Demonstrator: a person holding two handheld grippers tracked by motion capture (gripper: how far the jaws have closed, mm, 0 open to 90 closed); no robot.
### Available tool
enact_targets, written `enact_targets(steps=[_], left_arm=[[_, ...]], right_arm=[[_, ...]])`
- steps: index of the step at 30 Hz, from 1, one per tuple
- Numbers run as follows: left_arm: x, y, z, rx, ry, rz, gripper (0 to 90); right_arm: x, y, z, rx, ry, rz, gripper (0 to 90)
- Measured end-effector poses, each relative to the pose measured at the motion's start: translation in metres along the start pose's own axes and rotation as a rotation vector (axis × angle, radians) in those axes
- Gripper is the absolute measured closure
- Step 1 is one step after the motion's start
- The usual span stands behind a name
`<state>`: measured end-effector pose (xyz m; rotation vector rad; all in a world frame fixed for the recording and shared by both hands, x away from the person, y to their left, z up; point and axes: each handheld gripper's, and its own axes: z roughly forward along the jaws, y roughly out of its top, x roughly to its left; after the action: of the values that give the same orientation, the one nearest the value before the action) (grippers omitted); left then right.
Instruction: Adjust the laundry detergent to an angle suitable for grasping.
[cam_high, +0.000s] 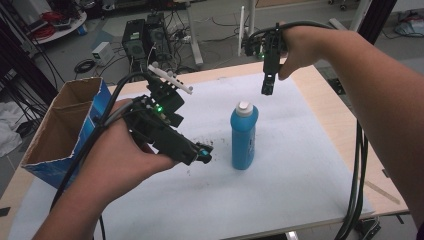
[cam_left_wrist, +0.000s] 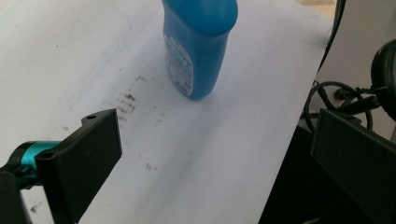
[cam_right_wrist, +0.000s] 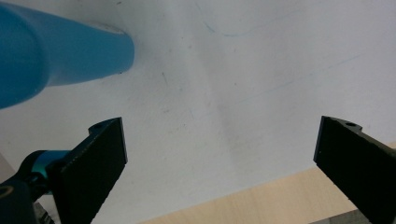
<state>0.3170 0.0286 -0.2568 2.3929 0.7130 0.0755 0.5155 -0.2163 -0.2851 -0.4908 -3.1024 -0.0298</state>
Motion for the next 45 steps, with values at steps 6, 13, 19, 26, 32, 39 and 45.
enact_targets(steps=[6, 13, 19, 26, 32, 39, 45], left_arm=[[-0.006, 0.004, 0.012, -0.055, 0.009, -0.031, 1.7], [-0.009, 0.006, 0.025, -0.111, 0.010, -0.066, 1.7], [-0.012, 0.013, 0.037, -0.120, 0.027, -0.076, 1.8], [-0.012, 0.023, 0.061, -0.127, 0.036, -0.116, 1.7], [-0.008, 0.029, 0.074, -0.142, 0.045, -0.136, 1.7], [-0.010, 0.037, 0.091, -0.121, 0.069, -0.123, 1.7], [-0.012, 0.045, 0.102, -0.129, 0.078, -0.124, 1.7]], right_arm=[[0.002, -0.013, 0.002, 0.000, 0.002, 0.014, 1.8], [0.003, -0.024, 0.003, 0.004, 0.001, 0.023, 1.8], [0.003, -0.030, 0.006, 0.005, 0.004, 0.033, 1.8], [0.004, -0.031, 0.007, 0.005, 0.004, 0.030, 1.8], [0.005, -0.029, 0.008, 0.004, 0.004, 0.026, 1.8], [0.005, -0.028, 0.008, 0.004, 0.003, 0.028, 1.9], [0.004, -0.028, 0.009, 0.003, -0.001, 0.021, 1.9]])
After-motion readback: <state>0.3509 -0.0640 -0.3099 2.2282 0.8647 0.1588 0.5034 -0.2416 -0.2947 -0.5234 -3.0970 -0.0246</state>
